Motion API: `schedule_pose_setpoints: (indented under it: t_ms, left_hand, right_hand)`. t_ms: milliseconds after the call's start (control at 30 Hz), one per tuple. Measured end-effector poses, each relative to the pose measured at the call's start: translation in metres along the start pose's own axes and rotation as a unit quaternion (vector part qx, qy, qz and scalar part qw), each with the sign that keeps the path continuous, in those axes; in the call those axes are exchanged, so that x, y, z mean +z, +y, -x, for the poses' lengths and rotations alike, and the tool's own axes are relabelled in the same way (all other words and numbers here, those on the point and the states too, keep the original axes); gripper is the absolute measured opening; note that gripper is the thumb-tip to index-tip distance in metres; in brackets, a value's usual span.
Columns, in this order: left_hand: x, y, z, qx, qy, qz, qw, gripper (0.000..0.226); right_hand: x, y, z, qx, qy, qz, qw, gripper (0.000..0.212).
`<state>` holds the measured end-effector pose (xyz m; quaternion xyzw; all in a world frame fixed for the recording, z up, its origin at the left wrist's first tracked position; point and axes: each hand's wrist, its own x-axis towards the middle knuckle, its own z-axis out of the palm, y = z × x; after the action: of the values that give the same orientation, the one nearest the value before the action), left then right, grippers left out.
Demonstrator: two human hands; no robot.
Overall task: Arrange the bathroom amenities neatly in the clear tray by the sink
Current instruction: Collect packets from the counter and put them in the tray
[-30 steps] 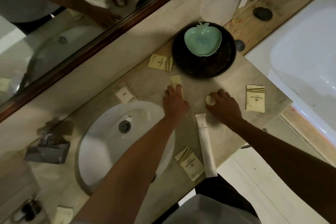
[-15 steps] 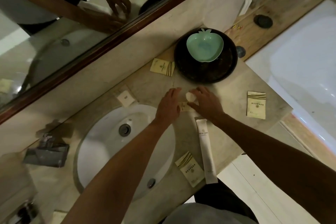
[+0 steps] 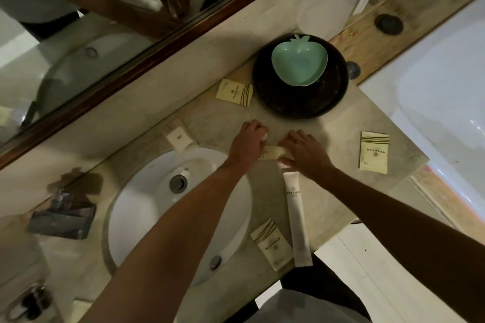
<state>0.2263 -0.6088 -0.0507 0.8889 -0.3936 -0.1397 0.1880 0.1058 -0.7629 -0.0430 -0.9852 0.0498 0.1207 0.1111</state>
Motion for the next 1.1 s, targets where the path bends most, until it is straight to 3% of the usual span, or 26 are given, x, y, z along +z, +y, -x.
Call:
schedule_pose_setpoints:
  t_ms: [167,333,467,567,800,1100]
  left_hand:
    - [-0.024,-0.032,0.042,-0.021,0.030,0.030,0.999,0.040]
    - [-0.057,-0.085,0.142,-0.069,0.045,0.029,0.996,0.041]
    - [-0.086,-0.130,0.243,-0.136,0.061,0.027,0.989,0.040]
    - [-0.099,-0.154,0.300,-0.139,0.063,0.042,0.987,0.040]
    - [-0.148,-0.244,0.529,-0.203,0.115,-0.004,0.973,0.037]
    - [-0.161,-0.332,0.693,-0.360,0.135,-0.029,0.923,0.044]
  right_hand:
    - [-0.010,0.005,0.003,-0.043,-0.007,0.042,0.998,0.053]
    - [-0.017,-0.054,0.013,-0.103,0.032,0.021,0.994,0.051]
    - [-0.012,-0.140,0.015,-0.167,0.027,0.012,0.986,0.047]
    - [-0.003,-0.195,0.019,-0.188,0.036,-0.001,0.981,0.047]
    - [0.051,-0.423,0.067,-0.292,0.045,-0.029,0.955,0.044]
    - [0.086,-0.574,0.098,-0.337,0.000,-0.012,0.941,0.048]
